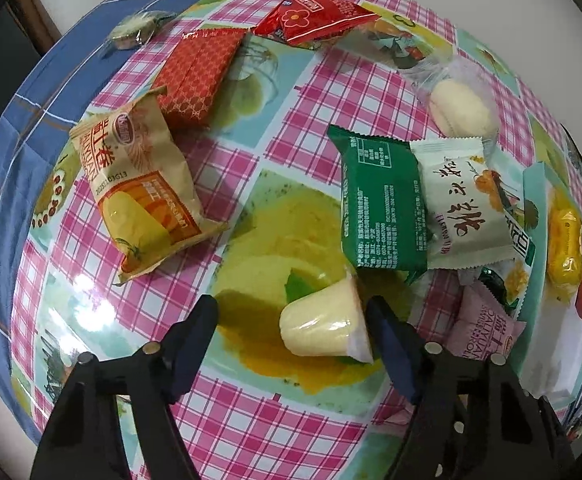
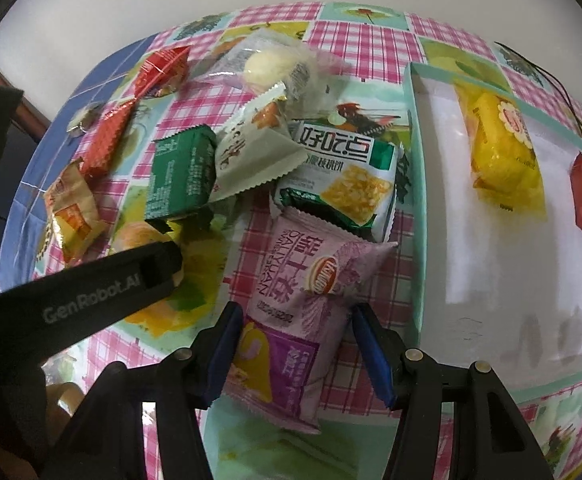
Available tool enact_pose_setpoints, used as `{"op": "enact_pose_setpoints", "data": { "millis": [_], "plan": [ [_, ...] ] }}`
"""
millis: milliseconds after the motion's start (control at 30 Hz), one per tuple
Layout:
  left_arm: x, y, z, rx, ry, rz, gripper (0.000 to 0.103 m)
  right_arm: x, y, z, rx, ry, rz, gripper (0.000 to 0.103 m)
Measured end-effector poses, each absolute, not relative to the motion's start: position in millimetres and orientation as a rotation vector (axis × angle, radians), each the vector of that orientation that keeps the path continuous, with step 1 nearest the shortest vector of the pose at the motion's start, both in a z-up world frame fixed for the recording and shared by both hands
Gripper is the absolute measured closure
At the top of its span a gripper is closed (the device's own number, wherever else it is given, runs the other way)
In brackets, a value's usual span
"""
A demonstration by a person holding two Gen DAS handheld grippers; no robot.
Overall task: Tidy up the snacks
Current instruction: 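Grasp the pink swiss roll packet with the right tool while the left tool grasps the pudding cup, then carry the pink packet and pudding cup into the tray and release them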
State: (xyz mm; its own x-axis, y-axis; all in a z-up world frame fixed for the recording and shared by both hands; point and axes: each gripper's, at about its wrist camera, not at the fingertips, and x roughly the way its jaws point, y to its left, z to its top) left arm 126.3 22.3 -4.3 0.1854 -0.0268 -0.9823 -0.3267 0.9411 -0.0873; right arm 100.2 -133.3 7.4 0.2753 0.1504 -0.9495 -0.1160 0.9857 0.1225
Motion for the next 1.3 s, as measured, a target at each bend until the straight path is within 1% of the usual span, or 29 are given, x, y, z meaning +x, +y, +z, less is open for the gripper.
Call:
{"op": "enact_pose_setpoints", "data": {
  "millis": [133, 200, 233, 300, 400, 567, 667, 700, 800, 1000, 1300],
  "plan": [
    [127, 16, -7, -0.265, 1.375, 0.225, 0.034, 101, -131, 6, 0.014, 1.273, 0.174, 0.043],
    [128, 9, -5, -0.245, 1.373, 0.23, 0.043, 101, -129, 6, 0.004, 1.272, 0.171, 0.043],
    [128, 7, -6, -0.242, 1.37, 0.225, 0.047, 101, -128, 6, -0.003, 1.272, 0.169, 0.043],
    [128, 2, -4, -0.241, 1.366, 0.212, 0.059, 103, -126, 4, -0.013, 1.271, 0.168, 0.043],
    [128, -5, 0, -0.238, 1.366, 0.205, 0.059, 105, -124, 2, -0.02, 1.273, 0.158, 0.043],
    [128, -9, -2, -0.272, 1.362, 0.194, 0.06, 104, -128, 2, -0.024, 1.274, 0.154, 0.046],
    [128, -8, 2, -0.279, 1.362, 0.189, 0.061, 105, -129, 2, -0.02, 1.273, 0.15, 0.05],
    [127, -8, 2, -0.28, 1.362, 0.19, 0.061, 104, -130, 2, -0.019, 1.273, 0.15, 0.055],
    [126, -7, 6, -0.289, 1.355, 0.19, 0.063, 105, -133, 4, -0.009, 1.272, 0.155, 0.059],
    [125, -4, 19, -0.297, 1.334, 0.188, 0.064, 104, -146, 17, 0.027, 1.266, 0.154, 0.062],
    [121, 4, 40, -0.318, 1.29, 0.181, 0.064, 94, -151, 50, 0.065, 1.212, 0.172, 0.063]
  ]
}}
